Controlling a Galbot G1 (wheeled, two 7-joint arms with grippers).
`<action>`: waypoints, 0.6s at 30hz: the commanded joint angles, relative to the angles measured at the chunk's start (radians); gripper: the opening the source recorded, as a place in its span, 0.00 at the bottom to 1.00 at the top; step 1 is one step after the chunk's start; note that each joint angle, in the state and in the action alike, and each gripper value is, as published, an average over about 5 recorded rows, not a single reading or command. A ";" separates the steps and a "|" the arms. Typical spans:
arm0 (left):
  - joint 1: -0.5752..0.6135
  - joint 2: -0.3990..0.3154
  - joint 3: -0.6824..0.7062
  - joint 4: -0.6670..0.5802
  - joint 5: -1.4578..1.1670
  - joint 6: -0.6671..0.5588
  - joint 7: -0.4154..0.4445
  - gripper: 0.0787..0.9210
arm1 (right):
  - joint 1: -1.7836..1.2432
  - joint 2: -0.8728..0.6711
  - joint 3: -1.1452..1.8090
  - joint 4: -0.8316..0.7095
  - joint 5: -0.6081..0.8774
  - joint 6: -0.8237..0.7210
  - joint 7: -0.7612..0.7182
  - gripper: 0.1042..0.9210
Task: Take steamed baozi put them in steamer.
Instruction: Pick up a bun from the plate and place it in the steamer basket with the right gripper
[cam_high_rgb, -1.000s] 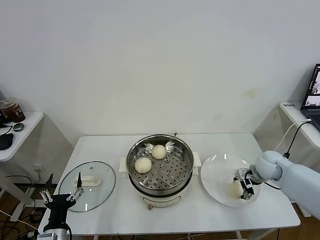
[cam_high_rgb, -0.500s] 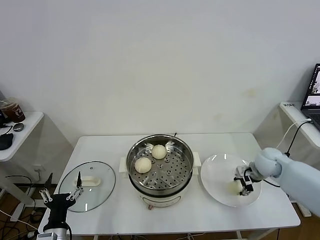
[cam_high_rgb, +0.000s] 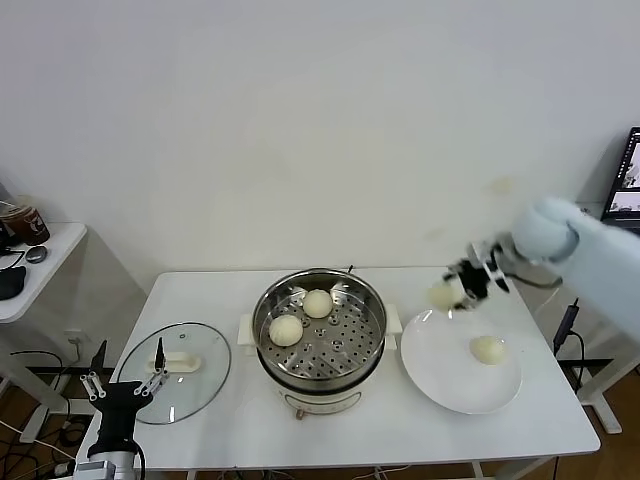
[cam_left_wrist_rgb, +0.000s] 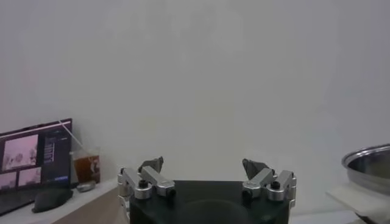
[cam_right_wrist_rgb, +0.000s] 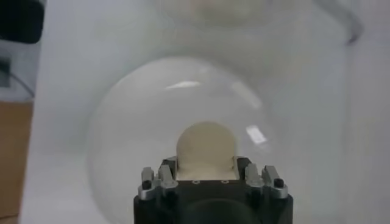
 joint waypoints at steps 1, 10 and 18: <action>0.001 0.000 -0.002 0.001 0.001 -0.002 0.000 0.88 | 0.388 0.284 -0.312 0.148 0.185 0.215 0.050 0.59; 0.007 -0.002 -0.022 -0.001 0.002 -0.007 -0.001 0.88 | 0.305 0.528 -0.431 0.118 -0.040 0.448 0.112 0.60; 0.004 -0.008 -0.042 0.000 -0.003 -0.007 -0.003 0.88 | 0.253 0.577 -0.472 0.096 -0.195 0.568 0.121 0.60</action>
